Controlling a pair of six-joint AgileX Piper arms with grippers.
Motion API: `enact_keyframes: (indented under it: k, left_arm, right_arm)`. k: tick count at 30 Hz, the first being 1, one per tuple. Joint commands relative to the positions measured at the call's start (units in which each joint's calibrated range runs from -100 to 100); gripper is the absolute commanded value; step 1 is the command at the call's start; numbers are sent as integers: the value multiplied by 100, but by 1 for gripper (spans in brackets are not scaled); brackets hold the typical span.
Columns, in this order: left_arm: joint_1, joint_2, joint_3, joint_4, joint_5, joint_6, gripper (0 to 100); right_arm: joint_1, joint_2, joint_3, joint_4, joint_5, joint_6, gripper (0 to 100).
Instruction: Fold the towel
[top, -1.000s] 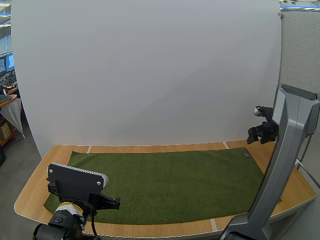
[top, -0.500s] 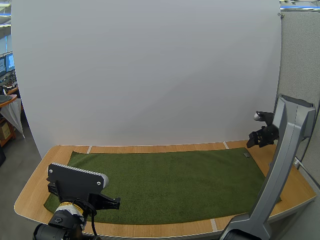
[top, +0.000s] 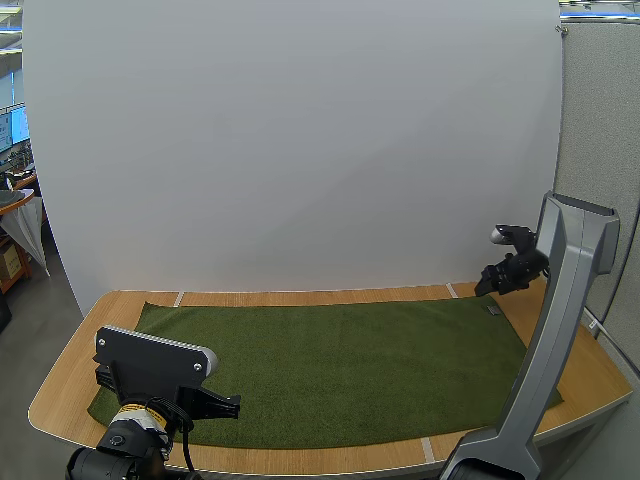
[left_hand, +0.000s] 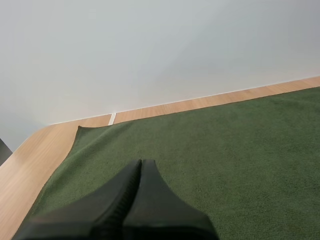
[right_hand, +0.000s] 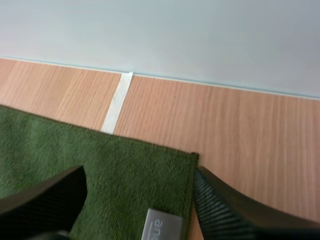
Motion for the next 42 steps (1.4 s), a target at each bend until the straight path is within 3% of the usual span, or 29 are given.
enact_keyframes:
  k: [1,29,42]
  left_arm:
    - [-16,-23,10,8,-47,-32,0]
    - [-16,-23,10,8,-47,-32,0]
    - [-16,-23,10,8,-47,-32,0]
  right_arm:
    - [-4,-13,-37,90,-235,-154,100]
    - [12,420,-37,295,-236,-335,100]
    - [12,429,-37,331,453,-335,100]
